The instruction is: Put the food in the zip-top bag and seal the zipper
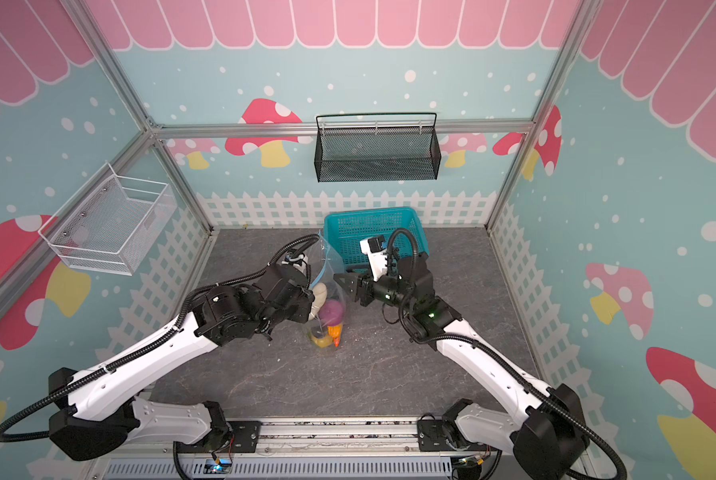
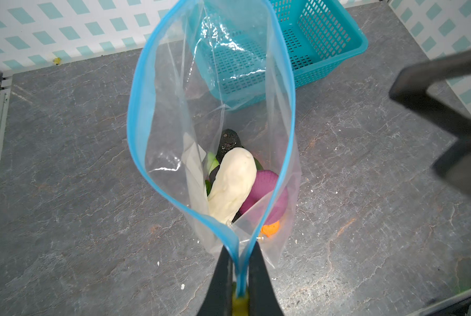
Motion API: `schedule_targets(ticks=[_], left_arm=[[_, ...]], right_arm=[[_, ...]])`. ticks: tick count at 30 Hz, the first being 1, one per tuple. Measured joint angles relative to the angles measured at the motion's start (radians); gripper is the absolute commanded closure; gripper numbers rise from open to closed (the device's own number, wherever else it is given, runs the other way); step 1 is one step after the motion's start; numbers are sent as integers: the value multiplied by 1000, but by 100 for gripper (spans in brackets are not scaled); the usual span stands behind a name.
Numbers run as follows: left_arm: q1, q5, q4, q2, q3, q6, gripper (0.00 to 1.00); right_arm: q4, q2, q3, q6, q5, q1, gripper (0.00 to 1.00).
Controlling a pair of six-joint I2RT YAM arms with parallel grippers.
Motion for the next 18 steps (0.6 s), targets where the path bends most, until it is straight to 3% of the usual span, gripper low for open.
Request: schedule_targets(ticks=[7, 12, 18], left_arm=[[31, 26, 3, -38, 1, 68, 99], [42, 34, 4, -54, 1, 136, 100], [52, -6, 24, -58, 1, 216, 100]], right_arm=[[31, 36, -93, -277, -68, -56, 43], [129, 149, -47, -288, -164, -190, 44], [214, 265, 39, -293, -316, -213, 42]])
